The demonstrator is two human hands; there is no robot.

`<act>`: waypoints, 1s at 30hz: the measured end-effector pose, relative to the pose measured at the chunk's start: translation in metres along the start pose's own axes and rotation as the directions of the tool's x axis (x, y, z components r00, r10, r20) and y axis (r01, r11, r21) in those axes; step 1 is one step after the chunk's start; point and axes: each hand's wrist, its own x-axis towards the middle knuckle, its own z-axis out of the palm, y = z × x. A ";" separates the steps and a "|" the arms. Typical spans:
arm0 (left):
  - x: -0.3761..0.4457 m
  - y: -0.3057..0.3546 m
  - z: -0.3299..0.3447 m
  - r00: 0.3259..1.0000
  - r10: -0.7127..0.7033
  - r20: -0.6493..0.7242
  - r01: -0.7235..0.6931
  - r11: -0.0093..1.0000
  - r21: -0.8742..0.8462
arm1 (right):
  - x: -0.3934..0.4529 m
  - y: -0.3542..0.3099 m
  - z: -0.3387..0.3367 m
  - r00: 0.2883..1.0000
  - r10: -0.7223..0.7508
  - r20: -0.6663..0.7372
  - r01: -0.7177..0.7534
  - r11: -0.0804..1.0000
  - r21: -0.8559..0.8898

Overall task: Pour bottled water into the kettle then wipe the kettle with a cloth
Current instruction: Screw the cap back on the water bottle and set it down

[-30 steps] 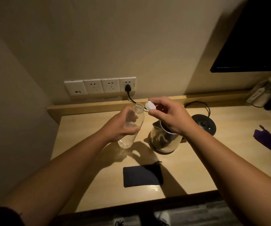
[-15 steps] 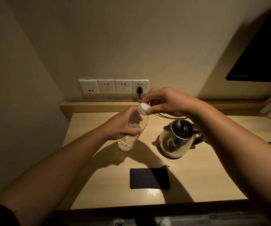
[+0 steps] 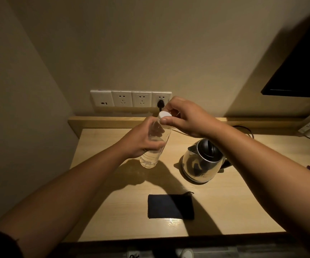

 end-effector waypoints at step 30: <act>0.074 -0.087 -0.004 0.944 -0.131 -0.303 0.139 0.990 0.005 | 0.078 0.057 0.080 0.982 0.090 -0.166 -0.059 0.981 0.185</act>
